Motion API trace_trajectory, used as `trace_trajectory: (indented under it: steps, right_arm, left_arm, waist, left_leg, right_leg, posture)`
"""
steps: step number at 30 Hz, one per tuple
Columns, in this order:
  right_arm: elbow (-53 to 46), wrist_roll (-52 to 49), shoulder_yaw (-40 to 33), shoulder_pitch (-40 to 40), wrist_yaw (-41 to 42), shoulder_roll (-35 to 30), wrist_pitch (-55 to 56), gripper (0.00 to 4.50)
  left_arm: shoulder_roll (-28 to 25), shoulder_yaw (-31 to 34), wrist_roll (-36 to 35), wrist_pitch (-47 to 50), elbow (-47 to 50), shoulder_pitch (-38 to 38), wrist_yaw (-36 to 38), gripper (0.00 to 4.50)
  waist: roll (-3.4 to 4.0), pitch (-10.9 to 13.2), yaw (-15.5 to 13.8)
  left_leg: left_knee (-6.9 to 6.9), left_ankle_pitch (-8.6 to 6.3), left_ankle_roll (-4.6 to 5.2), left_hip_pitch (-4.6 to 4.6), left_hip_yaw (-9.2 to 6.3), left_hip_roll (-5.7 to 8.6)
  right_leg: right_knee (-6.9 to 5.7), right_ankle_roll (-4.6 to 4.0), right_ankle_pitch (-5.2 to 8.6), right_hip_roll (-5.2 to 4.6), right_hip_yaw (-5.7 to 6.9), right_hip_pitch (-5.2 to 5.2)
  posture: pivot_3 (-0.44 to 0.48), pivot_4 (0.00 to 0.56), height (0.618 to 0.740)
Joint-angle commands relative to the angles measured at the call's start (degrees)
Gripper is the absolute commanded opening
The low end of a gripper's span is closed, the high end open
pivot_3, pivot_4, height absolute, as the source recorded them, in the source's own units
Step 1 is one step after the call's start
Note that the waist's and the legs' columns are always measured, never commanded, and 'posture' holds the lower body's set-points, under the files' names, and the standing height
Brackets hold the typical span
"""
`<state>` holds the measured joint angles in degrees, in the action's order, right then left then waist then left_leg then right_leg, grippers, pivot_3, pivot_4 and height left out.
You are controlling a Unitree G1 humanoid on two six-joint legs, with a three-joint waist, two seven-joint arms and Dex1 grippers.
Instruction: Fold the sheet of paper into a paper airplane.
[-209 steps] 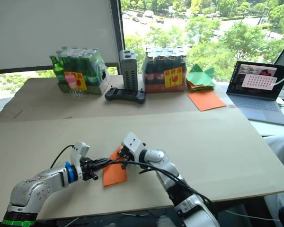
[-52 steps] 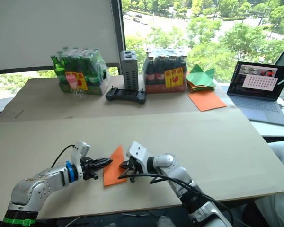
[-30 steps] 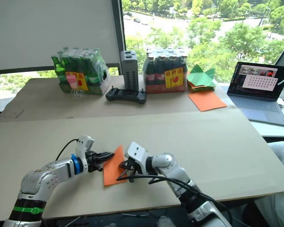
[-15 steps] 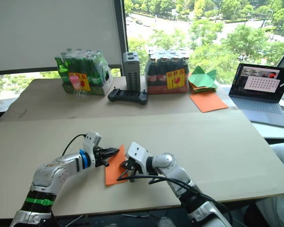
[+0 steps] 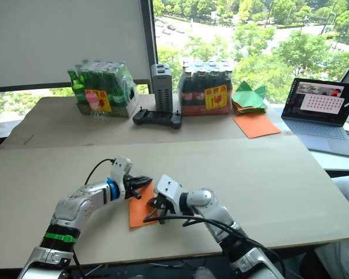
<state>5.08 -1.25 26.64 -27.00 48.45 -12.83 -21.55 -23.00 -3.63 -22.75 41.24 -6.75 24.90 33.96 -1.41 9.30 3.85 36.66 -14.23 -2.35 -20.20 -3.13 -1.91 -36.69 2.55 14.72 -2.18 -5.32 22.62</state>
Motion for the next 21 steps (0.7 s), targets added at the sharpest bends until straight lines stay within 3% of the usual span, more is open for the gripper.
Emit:
trace_trajectory:
  steps: [1, 11, 21]
  right_arm:
    - [1.6, 1.2, 1.9, 1.1, 0.0, -0.1, -1.6, 0.0]
    - [1.2, 1.2, 2.0, 1.4, 0.1, -0.1, -1.8, 0.0]
    - [1.5, 1.2, 2.2, 1.3, 0.2, -0.1, -1.6, 0.0]
  left_arm:
    - [0.2, -1.8, 3.4, 0.9, -5.1, -1.2, -1.3, 0.7]
    - [-1.1, -1.2, 2.5, 2.1, -3.0, -2.9, 0.7, 0.7]
    - [-5.7, 0.8, 0.5, 5.4, 3.4, -9.2, 3.5, 0.7]
  waist:
    - [0.0, 0.0, 0.0]
    - [0.0, 0.0, 0.1]
    - [-0.01, 0.0, 1.3]
  left_leg:
    - [0.0, 0.0, 0.0, 0.0, 0.0, 0.0]
    - [0.0, 0.0, 0.0, 0.0, -0.01, -0.01]
    - [-0.55, -0.01, -0.01, -0.05, 0.03, -0.04]
  right_leg:
    - [0.0, 0.0, 0.0, 0.0, 0.0, 0.0]
    - [0.02, 0.0, 0.0, 0.0, 0.0, 0.0]
    - [0.49, 0.02, 0.01, 0.01, -0.04, 0.1]
  posture:
    - [0.0, 0.15, 0.74]
    - [0.0, 0.15, 0.74]
    - [0.0, 0.15, 0.74]
